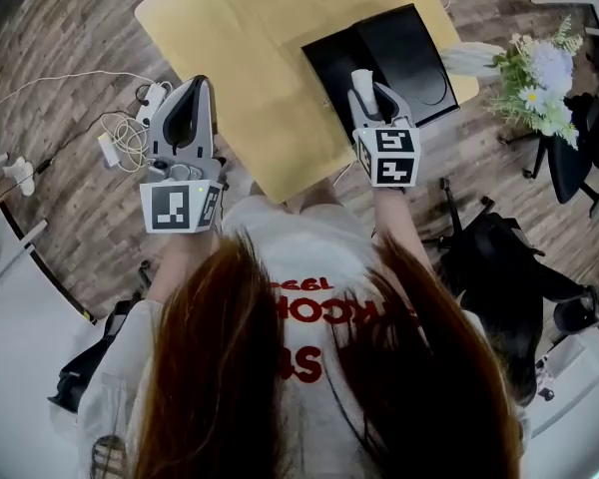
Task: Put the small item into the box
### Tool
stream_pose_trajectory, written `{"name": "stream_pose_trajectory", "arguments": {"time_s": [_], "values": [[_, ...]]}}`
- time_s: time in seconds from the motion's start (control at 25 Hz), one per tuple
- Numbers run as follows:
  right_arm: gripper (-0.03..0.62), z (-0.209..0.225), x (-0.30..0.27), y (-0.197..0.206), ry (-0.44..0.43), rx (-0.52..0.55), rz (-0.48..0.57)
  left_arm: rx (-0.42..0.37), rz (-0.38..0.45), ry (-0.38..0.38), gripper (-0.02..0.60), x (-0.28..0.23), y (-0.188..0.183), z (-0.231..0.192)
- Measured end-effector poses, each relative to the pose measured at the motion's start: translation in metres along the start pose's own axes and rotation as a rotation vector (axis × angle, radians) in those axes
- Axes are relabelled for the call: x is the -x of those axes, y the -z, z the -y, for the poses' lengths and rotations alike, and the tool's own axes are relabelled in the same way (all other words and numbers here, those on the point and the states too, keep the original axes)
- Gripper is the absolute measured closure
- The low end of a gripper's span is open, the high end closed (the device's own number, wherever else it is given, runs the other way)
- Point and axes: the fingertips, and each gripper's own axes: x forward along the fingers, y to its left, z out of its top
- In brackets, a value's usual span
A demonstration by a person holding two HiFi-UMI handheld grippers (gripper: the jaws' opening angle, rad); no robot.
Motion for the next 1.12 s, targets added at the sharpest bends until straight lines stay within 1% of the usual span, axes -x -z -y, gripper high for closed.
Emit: {"name": "stream_pose_trajectory", "arguments": {"time_s": [0.12, 0.2, 0.36, 0.44, 0.64, 0.76, 0.92, 1.12], "values": [[0.431, 0.001, 0.000, 0.001, -0.007, 0.007, -0.001, 0.005, -0.004, -0.002, 0.577, -0.002, 0.002, 0.003], [0.434, 0.002, 0.005, -0.004, -0.012, 0.007, 0.023, 0.005, 0.002, -0.004, 0.577, -0.003, 0.000, 0.005], [0.539, 0.010, 0.028, -0.038, 0.008, 0.003, 0.146, 0.004, 0.036, -0.002, 0.577, -0.007, -0.012, 0.009], [0.568, 0.013, 0.044, -0.060, 0.016, 0.004, 0.215, -0.001, 0.051, 0.002, 0.577, -0.009, -0.020, 0.011], [0.577, 0.019, 0.087, -0.112, 0.030, 0.009, 0.376, -0.024, 0.100, 0.020, 0.577, -0.012, -0.043, 0.016], [0.583, 0.021, 0.112, -0.135, 0.037, 0.006, 0.456, -0.031, 0.127, 0.023, 0.577, -0.014, -0.055, 0.018], [0.583, 0.023, 0.141, -0.154, 0.052, 0.007, 0.532, -0.050, 0.155, 0.032, 0.577, -0.011, -0.069, 0.020], [0.583, 0.022, 0.168, -0.164, 0.063, 0.015, 0.591, -0.058, 0.175, 0.037, 0.577, -0.004, -0.079, 0.022]]}}
